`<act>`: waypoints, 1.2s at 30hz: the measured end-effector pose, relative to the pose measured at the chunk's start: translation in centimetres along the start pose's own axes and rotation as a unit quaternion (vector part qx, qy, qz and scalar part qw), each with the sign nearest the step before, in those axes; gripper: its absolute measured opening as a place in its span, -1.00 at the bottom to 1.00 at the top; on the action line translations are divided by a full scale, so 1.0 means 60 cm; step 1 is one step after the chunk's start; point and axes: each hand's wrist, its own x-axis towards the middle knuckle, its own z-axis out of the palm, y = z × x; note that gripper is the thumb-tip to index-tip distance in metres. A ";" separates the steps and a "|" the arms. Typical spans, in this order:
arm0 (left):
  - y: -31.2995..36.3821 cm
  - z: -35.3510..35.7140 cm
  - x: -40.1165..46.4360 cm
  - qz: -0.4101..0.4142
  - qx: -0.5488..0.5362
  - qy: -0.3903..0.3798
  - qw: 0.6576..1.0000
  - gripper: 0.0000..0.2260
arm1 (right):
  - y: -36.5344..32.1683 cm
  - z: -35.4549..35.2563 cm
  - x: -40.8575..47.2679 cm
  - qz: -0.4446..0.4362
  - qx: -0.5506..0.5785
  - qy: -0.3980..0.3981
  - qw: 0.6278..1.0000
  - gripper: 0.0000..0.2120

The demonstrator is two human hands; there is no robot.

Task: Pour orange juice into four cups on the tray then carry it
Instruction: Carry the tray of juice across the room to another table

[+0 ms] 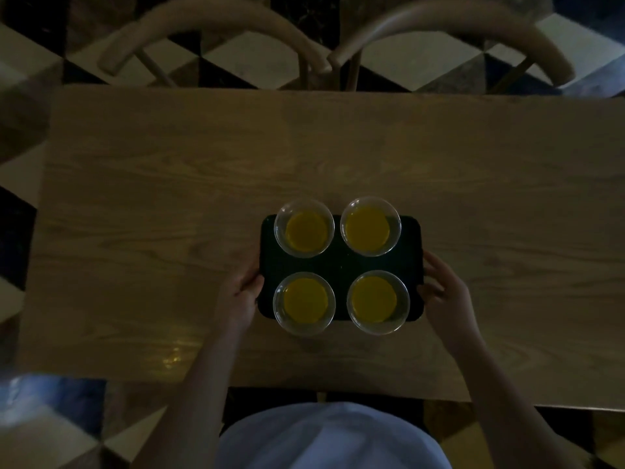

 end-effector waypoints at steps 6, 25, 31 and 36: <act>-0.032 -0.006 0.002 0.013 0.042 -0.032 0.999 -0.55 | 0.027 0.005 -0.016 0.040 0.007 -0.007 0.999 -0.22; 0.000 -0.017 0.074 0.046 0.047 -0.039 0.997 -0.51 | -0.002 0.044 0.037 -0.009 0.013 -0.010 1.000 -0.17; 0.010 -0.020 0.090 0.013 0.034 -0.036 0.999 -0.48 | -0.008 0.049 0.040 0.032 -0.004 0.000 0.999 -0.29; 0.008 -0.021 0.089 0.023 0.040 -0.030 0.998 -0.48 | -0.019 0.054 0.031 0.040 -0.016 0.014 0.999 -0.30</act>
